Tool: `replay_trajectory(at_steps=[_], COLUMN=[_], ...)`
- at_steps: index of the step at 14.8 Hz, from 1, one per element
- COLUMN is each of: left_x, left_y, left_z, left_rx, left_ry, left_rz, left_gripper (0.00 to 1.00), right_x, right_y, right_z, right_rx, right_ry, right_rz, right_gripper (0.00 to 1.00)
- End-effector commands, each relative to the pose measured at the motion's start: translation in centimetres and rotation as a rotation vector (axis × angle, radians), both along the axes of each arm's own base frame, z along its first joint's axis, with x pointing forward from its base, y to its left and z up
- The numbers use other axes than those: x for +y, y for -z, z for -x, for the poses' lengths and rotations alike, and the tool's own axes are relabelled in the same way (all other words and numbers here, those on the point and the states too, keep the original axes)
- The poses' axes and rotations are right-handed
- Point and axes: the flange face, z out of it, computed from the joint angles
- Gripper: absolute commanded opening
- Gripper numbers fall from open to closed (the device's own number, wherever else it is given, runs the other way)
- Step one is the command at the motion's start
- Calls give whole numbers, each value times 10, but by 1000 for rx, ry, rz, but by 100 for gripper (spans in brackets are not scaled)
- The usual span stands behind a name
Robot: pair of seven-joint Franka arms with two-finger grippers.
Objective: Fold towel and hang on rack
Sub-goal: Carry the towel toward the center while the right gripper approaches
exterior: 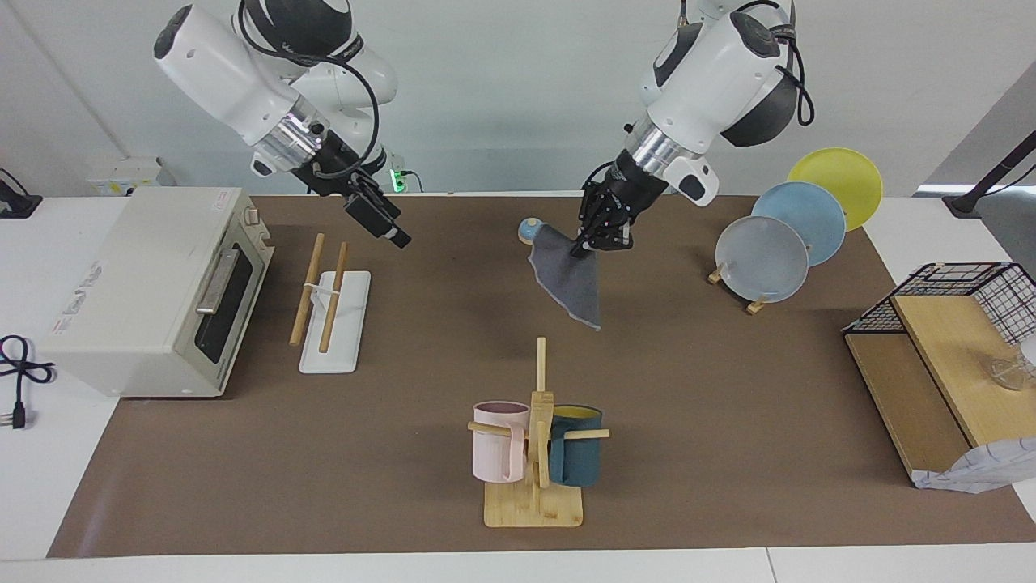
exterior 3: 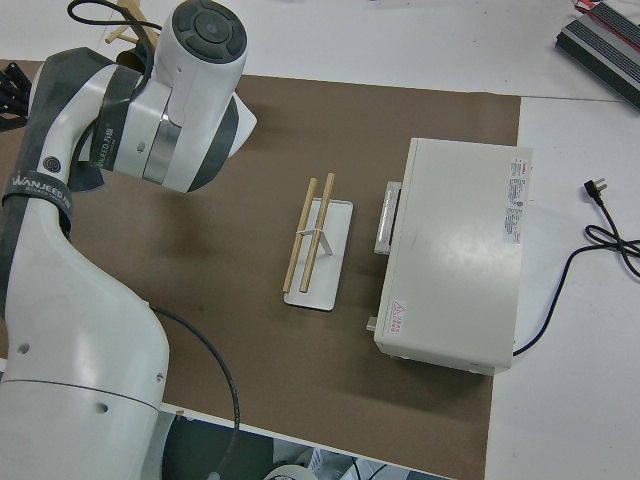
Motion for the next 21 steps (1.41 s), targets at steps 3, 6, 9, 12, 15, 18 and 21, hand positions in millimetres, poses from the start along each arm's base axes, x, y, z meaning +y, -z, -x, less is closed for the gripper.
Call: replay_trajectory(at_steps=[3,6,9,12,15,18,21], left_x=[-35,-48,-51,-50,-49,-45,-45], left_y=[-8,-10,-9,-8,-8,-5,-5], left_z=[24,31,37,37,36,33,33], left_rx=[72,99,102,107,108,116,119], left_ry=[-195,-263,-280,-300,-306,-323,-328], left_rz=[68,90,91,95,96,95,95], left_gripper=[0,0,0,0,0,0,0], right_x=[54,57,60,76,83,94,94], right_y=[28,34,44,52,56,57,59], right_z=[6,6,3,1,3,2,-7], right_rx=[67,105,154,173,181,167,141], right_ry=[153,175,200,193,182,177,195], right_rz=[-105,-119,-161,-181,-179,-178,-182], right_gripper=[100,100,100,100,100,100,88])
